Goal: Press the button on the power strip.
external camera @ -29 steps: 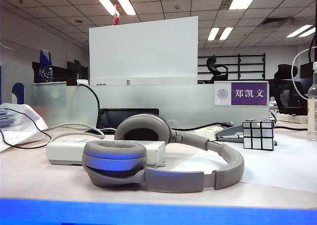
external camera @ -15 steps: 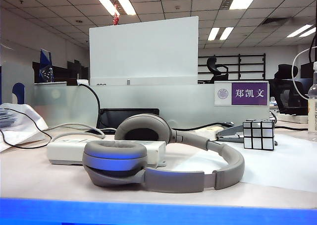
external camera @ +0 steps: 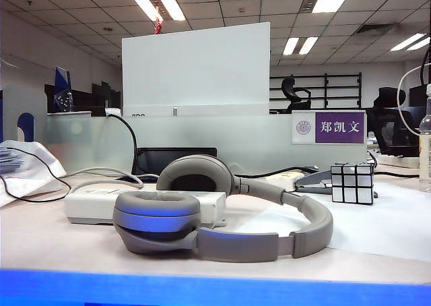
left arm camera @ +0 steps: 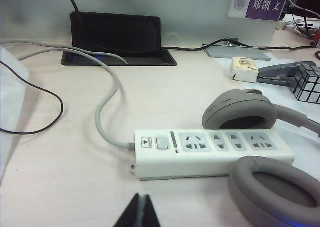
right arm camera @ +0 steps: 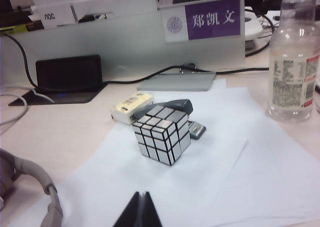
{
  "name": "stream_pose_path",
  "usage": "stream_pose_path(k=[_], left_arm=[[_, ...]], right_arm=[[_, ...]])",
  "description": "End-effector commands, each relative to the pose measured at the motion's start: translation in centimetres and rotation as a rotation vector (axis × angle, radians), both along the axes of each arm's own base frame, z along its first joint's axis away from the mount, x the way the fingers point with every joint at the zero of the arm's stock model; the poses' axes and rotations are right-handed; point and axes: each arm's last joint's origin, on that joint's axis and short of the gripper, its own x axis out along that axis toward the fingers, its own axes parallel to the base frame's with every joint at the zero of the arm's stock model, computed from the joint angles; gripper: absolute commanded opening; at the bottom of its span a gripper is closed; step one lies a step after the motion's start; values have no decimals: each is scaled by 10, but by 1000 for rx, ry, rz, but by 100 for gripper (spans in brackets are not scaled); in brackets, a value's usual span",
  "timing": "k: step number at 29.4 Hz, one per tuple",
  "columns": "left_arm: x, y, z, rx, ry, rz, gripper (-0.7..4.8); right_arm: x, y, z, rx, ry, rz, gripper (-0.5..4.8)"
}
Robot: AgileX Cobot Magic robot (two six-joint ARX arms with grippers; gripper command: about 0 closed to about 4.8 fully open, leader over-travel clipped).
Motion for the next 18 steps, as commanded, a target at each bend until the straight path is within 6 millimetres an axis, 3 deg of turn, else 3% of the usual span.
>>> stream_pose_path(k=[1, 7, 18], left_arm=[[2, 8, 2, -4, -12, 52, -5], [4, 39, 2, -4, -13, 363, -5], [4, 42, 1, 29, -18, 403, -5]], right_arm=[[0, 0, 0, -3, -5, -5, 0], [0, 0, 0, -3, -3, -5, 0], [0, 0, 0, -3, -3, -5, 0]])
